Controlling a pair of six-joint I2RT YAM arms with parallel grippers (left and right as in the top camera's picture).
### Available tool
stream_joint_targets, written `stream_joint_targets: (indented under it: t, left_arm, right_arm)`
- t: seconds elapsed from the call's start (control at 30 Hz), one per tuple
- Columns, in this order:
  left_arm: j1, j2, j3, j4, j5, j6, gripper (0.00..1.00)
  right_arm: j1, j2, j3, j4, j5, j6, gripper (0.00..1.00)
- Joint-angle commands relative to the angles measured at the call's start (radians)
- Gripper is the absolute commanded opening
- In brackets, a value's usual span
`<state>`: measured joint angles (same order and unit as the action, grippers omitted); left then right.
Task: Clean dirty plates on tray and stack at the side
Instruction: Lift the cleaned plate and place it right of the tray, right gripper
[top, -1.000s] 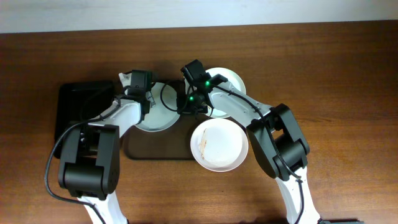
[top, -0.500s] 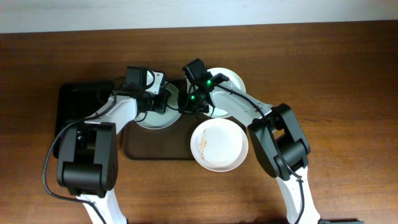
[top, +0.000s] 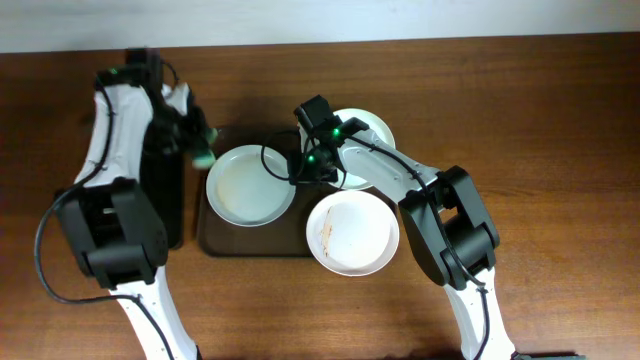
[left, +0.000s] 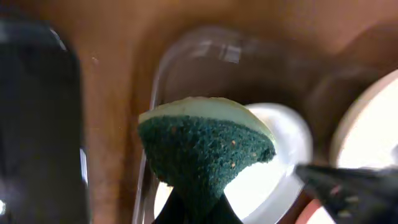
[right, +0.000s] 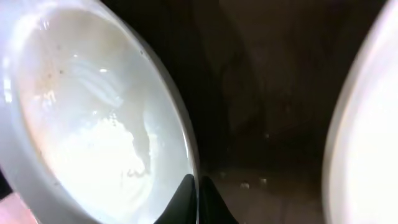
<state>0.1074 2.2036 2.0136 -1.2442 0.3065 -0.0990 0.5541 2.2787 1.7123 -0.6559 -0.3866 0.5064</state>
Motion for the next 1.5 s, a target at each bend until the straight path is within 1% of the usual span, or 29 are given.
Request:
stream_joint_targets:
  t: [0.0, 0.13, 0.23, 0.33, 0.5, 0.6, 0.7, 0.77, 0.83, 0.93, 1.33, 1.4, 1.47]
  left_arm:
    - [0.009, -0.006, 0.140, -0.032, -0.007, -0.013, 0.00]
    - [0.023, -0.006, 0.147, -0.028, -0.031, -0.013, 0.00]
    - [0.030, -0.006, 0.147, -0.029, -0.060, -0.013, 0.00]
    - [0.033, -0.006, 0.147, -0.028, -0.067, -0.013, 0.00]
    - [0.033, -0.006, 0.147, -0.028, -0.068, -0.013, 0.00]
    - [0.033, -0.006, 0.147, -0.028, -0.071, -0.013, 0.00]
    - [0.033, -0.006, 0.147, -0.029, -0.091, -0.013, 0.00]
    - [0.033, -0.006, 0.147, -0.029, -0.091, -0.013, 0.00]
    - [0.033, -0.006, 0.147, -0.029, -0.090, -0.013, 0.00]
    - [0.033, -0.006, 0.147, -0.029, -0.090, -0.013, 0.00]
    - [0.033, -0.006, 0.147, -0.029, -0.090, -0.013, 0.00]
    - [0.033, -0.006, 0.147, -0.029, -0.090, -0.013, 0.00]
    - [0.033, -0.006, 0.147, -0.029, -0.090, -0.013, 0.00]
  right_arm:
    - [0.002, -0.021, 0.077, -0.096, 0.117, -0.055, 0.04]
    - [0.003, -0.097, 0.158, -0.242, 0.327, -0.084, 0.04]
    - [0.012, -0.153, 0.173, -0.280, 0.454, -0.084, 0.04]
    - [0.064, -0.203, 0.173, -0.285, 0.617, -0.088, 0.04]
    - [0.194, -0.212, 0.173, -0.316, 0.983, -0.087, 0.04]
    - [0.292, -0.212, 0.173, -0.316, 1.289, -0.087, 0.04]
    - [0.364, -0.212, 0.173, -0.309, 1.539, -0.080, 0.04]
    - [0.406, -0.212, 0.173, -0.296, 1.665, -0.078, 0.04]
    - [0.436, -0.212, 0.173, -0.282, 1.774, -0.033, 0.04]
    - [0.449, -0.212, 0.173, -0.270, 1.810, -0.026, 0.04]
    - [0.449, -0.212, 0.173, -0.271, 1.806, -0.016, 0.04]
    - [0.447, -0.212, 0.173, -0.272, 1.750, -0.016, 0.04]
    - [0.441, -0.212, 0.173, -0.276, 1.633, -0.016, 0.04]
